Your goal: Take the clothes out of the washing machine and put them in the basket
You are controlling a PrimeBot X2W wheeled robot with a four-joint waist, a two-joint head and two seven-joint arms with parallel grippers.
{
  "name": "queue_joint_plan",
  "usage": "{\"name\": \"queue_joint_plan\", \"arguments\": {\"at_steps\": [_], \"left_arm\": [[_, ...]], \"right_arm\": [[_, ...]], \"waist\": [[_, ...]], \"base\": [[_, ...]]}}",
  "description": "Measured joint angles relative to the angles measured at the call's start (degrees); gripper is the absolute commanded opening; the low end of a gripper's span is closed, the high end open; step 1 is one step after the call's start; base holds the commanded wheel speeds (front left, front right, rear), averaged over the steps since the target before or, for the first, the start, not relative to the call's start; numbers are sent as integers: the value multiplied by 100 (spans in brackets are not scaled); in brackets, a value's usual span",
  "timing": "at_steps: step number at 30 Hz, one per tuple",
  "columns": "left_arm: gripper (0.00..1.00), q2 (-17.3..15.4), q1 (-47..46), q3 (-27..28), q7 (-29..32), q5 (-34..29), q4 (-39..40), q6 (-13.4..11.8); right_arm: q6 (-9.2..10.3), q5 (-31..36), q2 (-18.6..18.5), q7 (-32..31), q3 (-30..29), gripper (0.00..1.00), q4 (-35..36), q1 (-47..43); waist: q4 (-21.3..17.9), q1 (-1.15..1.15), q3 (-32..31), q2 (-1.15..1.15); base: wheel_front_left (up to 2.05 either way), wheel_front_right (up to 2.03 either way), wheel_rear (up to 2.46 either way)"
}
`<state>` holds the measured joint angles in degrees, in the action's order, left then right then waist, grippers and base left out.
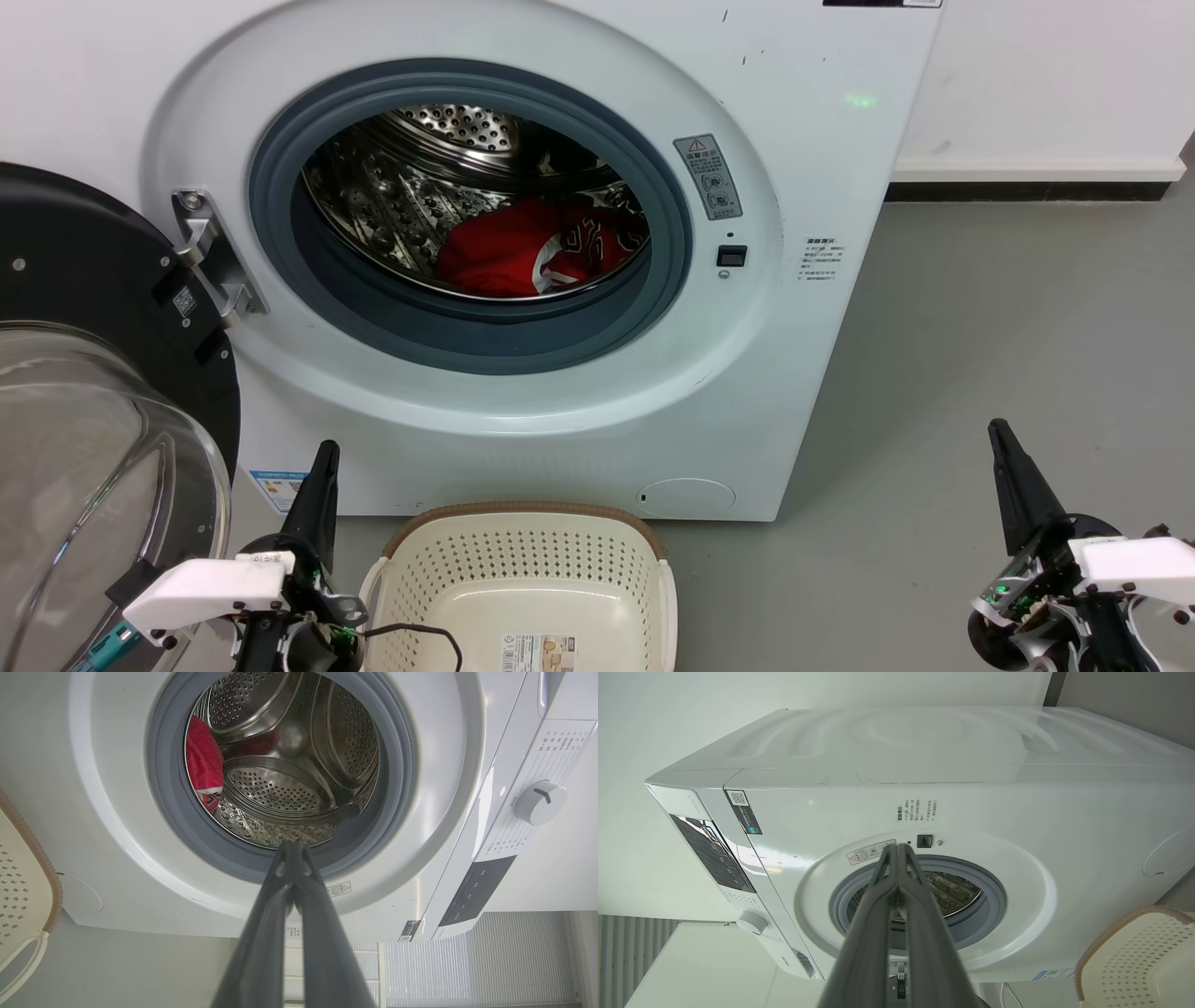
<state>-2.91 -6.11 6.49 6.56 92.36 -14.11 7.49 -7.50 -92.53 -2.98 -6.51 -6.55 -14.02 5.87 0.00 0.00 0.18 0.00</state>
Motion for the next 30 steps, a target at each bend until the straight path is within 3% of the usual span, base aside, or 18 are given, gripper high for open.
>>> {"name": "queue_joint_plan", "arguments": {"at_steps": [15,16,25,30], "left_arm": [[0,0,0,0,0,0,0,0],[100,0,2,-1,0,-1,-9,0],[100,15,120,-223,-183,-90,-105,-2],[100,13,61,-334,-376,-454,19,-2]], "right_arm": [[0,0,0,0,0,0,0,0],[0,0,0,0,0,100,-7,-2],[1,24,8,183,110,100,-52,-164],[1,417,9,371,152,100,70,-170]], "waist": [[0,0,0,0],[0,0,0,0],[-11,0,11,0],[-26,0,22,0]], "base": [[0,0,0],[0,0,0],[0,0,0],[0,0,0]]}}
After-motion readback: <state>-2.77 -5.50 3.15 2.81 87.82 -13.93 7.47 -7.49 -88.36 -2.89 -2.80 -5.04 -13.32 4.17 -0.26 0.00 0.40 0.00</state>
